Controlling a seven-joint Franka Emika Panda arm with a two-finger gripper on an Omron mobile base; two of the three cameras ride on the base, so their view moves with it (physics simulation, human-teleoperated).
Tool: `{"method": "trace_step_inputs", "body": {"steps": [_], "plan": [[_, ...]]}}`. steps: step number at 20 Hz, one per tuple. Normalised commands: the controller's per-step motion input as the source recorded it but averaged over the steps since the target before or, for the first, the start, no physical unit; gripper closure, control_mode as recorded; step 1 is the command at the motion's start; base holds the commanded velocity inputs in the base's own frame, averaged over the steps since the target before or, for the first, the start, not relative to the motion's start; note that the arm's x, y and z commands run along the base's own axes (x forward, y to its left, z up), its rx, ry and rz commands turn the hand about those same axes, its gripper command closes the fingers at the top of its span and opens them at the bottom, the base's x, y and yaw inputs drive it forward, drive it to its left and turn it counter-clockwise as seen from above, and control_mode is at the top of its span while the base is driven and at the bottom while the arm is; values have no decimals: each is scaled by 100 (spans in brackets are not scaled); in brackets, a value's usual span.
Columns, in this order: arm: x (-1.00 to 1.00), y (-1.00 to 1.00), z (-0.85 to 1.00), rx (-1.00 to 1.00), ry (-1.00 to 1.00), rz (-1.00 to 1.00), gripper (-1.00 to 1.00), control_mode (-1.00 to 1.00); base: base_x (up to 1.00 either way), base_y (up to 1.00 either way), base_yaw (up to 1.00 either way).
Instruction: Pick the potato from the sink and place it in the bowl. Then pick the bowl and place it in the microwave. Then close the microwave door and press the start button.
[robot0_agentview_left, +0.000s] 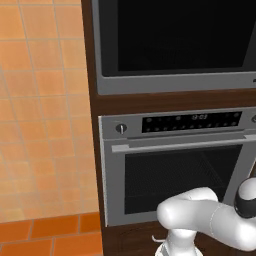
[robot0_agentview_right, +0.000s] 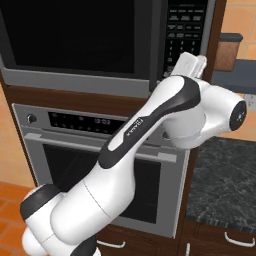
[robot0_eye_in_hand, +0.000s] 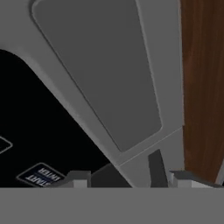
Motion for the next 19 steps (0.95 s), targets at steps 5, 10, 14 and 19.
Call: {"method": "trace_step_inputs", "body": {"steps": [5, 10, 14, 19], "plan": [[32, -48, 43, 0, -2, 0, -100, -100, 0, 0, 0], [40, -32, 33, 0, -2, 0, -100, -100, 0, 0, 0], [-26, -9, 3, 0, -6, 0, -100, -100, 0, 0, 0], [-100, 41, -5, 0, -5, 0, -100, -100, 0, 0, 0]]}}
